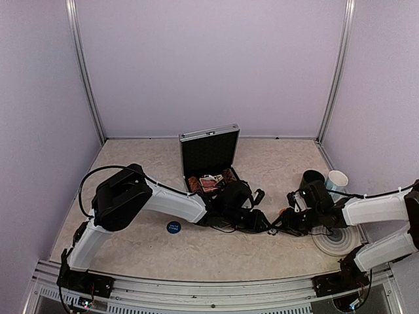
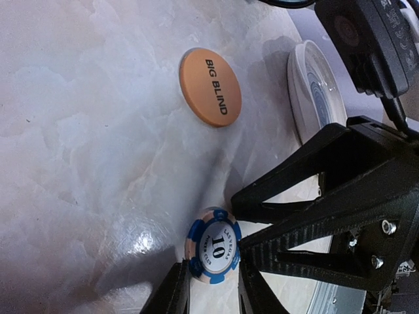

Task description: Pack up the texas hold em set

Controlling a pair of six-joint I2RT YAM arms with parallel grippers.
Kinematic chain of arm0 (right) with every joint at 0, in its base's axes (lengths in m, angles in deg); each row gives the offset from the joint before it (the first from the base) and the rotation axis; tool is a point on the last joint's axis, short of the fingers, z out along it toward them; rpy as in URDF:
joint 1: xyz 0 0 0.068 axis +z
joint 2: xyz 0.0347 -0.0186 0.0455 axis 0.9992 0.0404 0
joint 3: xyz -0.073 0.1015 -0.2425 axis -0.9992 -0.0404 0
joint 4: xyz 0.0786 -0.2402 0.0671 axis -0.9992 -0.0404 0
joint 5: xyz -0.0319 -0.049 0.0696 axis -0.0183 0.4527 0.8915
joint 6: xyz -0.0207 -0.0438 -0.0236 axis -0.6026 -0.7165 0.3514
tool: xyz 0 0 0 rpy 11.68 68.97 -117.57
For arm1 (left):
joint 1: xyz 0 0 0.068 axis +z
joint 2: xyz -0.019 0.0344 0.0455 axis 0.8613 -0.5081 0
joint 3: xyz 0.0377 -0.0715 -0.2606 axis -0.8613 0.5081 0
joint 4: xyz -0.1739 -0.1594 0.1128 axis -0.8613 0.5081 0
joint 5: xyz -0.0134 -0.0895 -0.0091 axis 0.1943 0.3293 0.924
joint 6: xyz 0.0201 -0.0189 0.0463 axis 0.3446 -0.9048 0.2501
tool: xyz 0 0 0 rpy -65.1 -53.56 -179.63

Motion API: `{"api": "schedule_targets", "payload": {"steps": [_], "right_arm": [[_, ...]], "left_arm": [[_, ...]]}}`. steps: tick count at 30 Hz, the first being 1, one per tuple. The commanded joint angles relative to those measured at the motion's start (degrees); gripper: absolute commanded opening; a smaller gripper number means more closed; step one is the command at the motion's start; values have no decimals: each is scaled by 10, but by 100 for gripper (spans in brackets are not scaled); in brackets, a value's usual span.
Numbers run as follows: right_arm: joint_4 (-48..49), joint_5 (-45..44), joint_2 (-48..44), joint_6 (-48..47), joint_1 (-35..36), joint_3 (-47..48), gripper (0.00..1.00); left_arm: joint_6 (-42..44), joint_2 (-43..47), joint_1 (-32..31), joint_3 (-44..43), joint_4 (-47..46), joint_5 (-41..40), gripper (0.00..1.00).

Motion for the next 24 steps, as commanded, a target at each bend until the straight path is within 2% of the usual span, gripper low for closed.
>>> {"api": "schedule_targets", "payload": {"steps": [1, 10, 19, 24], "right_arm": [[-1, 21, 33, 0, -3, 12, 36], [16, 83, -22, 30, -3, 17, 36], [73, 122, -66, 49, -3, 16, 37], [-31, 53, -67, 30, -3, 35, 37]], "left_arm": [[0, -23, -2, 30, 95, -7, 27], [2, -19, 1, 36, 96, -7, 27], [1, -19, 0, 35, 95, -6, 27], [0, -16, -1, 43, 94, -8, 27]]}}
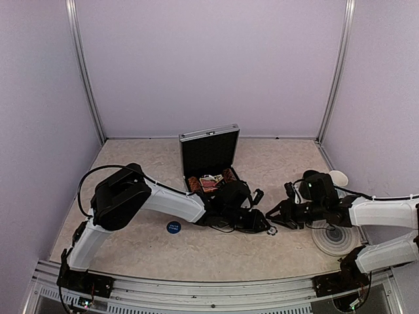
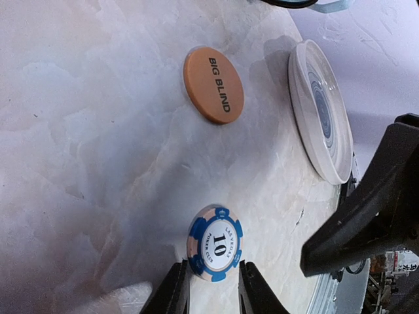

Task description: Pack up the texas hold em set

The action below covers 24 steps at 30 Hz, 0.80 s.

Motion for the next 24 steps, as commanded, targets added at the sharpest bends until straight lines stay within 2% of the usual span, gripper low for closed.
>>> {"api": "schedule_targets", "payload": {"steps": [1, 10, 15, 24], "right_arm": [[-89, -57, -8, -14, 1, 21, 37], [-119, -87, 14, -13, 0, 9, 38], [-119, -96, 36, -18, 0, -3, 41], [-33, -52, 85, -8, 0, -27, 45]], "left_arm": [[0, -20, -4, 36, 92, -12, 27], [0, -16, -4, 40, 90, -12, 27], [1, -15, -5, 42, 89, -13, 27], [0, -11, -4, 48, 84, -12, 27]]}}
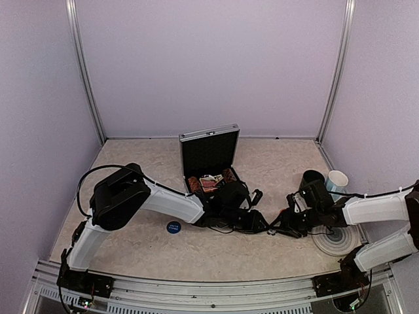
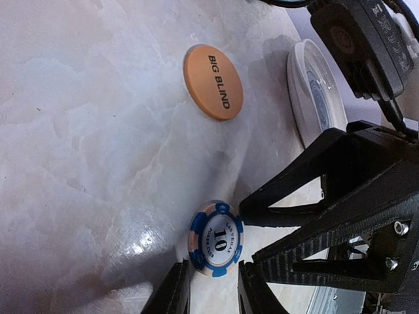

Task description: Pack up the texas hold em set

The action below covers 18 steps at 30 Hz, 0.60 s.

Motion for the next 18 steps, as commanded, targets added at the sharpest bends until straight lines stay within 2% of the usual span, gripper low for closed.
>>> {"api": "schedule_targets", "payload": {"steps": [1, 6, 18], "right_arm": [[43, 30, 37, 3, 0, -20, 45], [100, 72, 53, 12, 4, -20, 45], [179, 138, 3, 38, 6, -18, 45]], "left_arm": [[0, -17, -4, 33, 98, -11, 27], [-1, -14, -4, 39, 95, -11, 27], [0, -12, -5, 43, 91, -9, 27]]}}
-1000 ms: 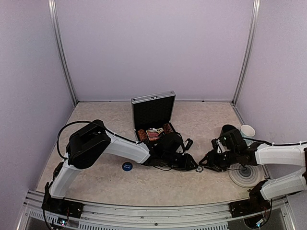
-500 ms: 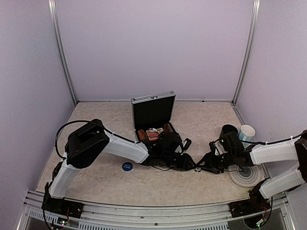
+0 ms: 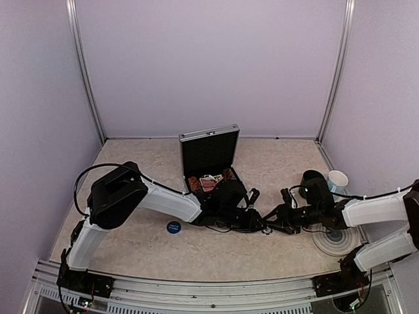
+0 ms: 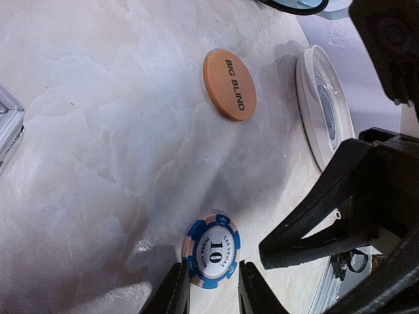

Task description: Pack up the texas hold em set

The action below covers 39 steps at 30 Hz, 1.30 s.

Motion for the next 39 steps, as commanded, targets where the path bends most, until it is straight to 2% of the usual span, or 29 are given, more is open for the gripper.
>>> {"api": "schedule_targets", "payload": {"steps": [1, 4, 9, 13, 17, 31, 39], "right_arm": [[57, 39, -8, 9, 5, 0, 45], [18, 18, -12, 3, 6, 10, 45], [-169, -97, -55, -23, 6, 51, 49], [-218, -130, -59, -31, 6, 58, 51], [-210, -126, -24, -35, 6, 54, 52], [-86, -79, 68, -3, 48, 56, 49], [24, -30, 104, 17, 62, 53, 48]], "left_arm": [[3, -26, -10, 25, 88, -1, 27], [4, -25, -10, 27, 90, -3, 27], [4, -15, -10, 40, 88, -8, 27], [2, -10, -10, 45, 81, -8, 27], [-1, -12, -11, 46, 73, -4, 27], [1, -2, -14, 66, 59, -5, 27], [-1, 3, -14, 80, 49, -2, 27]]}}
